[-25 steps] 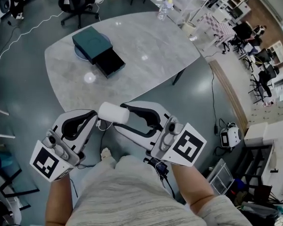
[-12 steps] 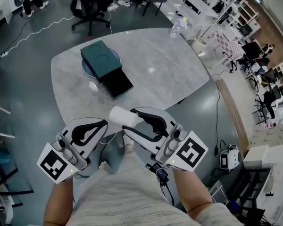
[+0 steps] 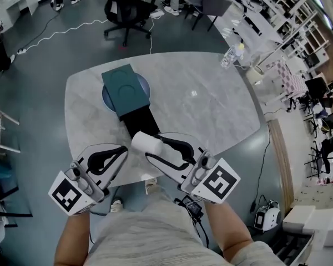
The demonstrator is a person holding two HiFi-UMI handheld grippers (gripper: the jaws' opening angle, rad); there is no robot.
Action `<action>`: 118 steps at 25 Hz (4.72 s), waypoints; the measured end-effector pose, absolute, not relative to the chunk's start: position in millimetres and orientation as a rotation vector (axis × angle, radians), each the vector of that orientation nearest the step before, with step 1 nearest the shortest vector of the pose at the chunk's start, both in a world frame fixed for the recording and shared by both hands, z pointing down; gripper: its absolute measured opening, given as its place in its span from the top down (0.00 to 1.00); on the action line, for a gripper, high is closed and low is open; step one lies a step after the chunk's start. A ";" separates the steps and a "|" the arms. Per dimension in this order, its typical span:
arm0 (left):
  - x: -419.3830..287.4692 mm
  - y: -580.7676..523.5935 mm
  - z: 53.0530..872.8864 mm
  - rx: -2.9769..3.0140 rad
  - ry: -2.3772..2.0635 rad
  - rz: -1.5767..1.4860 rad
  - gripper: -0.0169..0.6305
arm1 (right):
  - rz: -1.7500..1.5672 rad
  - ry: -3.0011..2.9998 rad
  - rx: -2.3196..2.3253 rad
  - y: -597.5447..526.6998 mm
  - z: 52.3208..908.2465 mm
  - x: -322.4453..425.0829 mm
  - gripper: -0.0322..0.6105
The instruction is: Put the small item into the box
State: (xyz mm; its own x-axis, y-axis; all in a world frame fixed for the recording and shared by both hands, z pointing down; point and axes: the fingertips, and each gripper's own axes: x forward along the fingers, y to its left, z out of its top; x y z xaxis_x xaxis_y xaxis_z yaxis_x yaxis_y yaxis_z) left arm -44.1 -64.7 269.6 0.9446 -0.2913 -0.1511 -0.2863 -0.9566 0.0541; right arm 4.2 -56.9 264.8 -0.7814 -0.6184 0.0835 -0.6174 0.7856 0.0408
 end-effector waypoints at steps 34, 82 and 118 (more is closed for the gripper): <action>-4.6 -176.4 336.3 2.958 -0.942 -0.129 0.94 | 0.209 -2.571 0.512 -186.9 479.0 40.6 0.66; -11.6 -181.6 334.6 2.958 -0.881 -0.145 0.94 | 0.067 -2.130 0.316 -198.8 577.5 24.2 0.65; -13.9 -174.3 324.6 2.970 -0.853 -0.153 0.94 | 0.228 -2.455 0.672 -200.1 469.4 36.9 0.59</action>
